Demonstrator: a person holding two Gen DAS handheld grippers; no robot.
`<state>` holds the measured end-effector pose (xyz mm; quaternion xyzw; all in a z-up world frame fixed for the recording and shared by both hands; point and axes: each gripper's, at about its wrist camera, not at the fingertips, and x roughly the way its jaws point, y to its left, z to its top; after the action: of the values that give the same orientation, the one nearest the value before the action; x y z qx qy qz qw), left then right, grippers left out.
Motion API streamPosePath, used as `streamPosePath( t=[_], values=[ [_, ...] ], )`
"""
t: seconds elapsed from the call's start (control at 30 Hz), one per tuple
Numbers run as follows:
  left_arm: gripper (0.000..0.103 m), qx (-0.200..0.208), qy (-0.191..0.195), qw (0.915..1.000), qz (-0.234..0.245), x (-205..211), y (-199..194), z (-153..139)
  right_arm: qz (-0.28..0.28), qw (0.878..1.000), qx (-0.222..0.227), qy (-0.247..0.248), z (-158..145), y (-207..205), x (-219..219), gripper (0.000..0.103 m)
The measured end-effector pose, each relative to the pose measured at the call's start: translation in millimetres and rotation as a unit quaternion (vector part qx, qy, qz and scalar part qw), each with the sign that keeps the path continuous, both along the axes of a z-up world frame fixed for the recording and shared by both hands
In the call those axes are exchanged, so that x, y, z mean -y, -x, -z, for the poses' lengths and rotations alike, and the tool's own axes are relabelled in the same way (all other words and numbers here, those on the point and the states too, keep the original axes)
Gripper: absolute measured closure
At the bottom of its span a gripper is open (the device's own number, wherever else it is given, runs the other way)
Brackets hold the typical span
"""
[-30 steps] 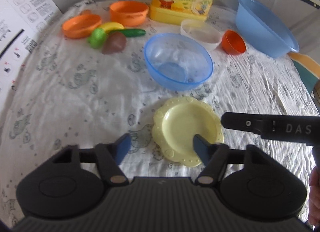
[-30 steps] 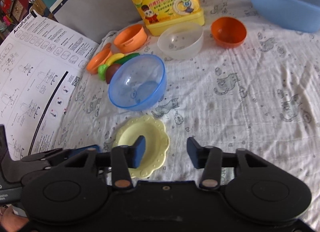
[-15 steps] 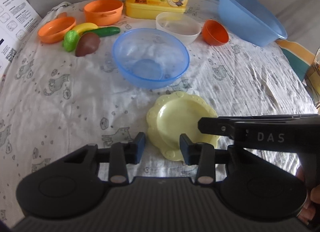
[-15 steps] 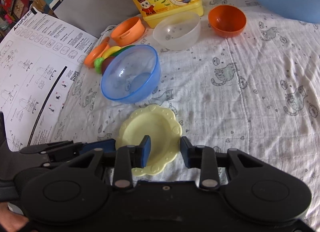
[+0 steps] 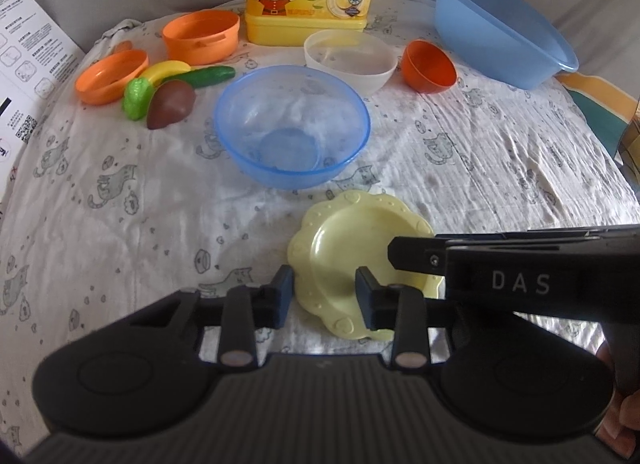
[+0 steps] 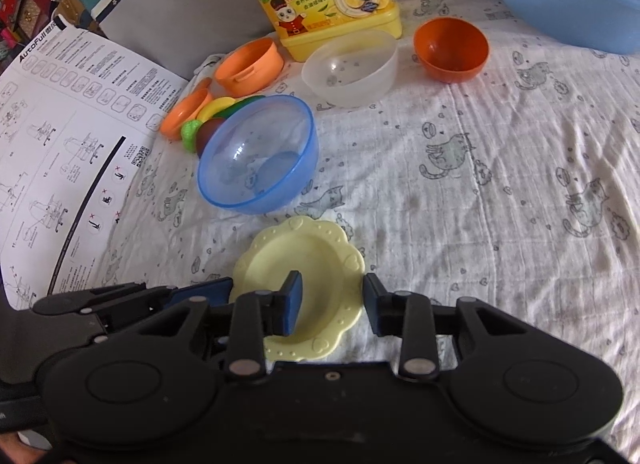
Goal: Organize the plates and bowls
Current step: 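Carry the yellow plate with both grippers and lower it into the green tray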
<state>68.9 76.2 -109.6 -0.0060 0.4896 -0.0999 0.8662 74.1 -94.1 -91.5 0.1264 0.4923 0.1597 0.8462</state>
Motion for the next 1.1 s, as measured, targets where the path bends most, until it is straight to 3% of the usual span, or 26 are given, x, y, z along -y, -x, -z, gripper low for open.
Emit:
streamPosePath(
  t=[0.53, 1.1],
  values=[
    [0.072, 0.019, 0.021, 0.9996, -0.005, 9, 29, -33, 0.014, 1.000, 0.017, -0.006, -33, 29, 18, 0.069],
    [0.072, 0.052, 0.030, 0.9974, -0.039, -28, 86, -72, -0.026, 0.999, 0.037, -0.006, -72, 71, -14, 0.069]
  ],
)
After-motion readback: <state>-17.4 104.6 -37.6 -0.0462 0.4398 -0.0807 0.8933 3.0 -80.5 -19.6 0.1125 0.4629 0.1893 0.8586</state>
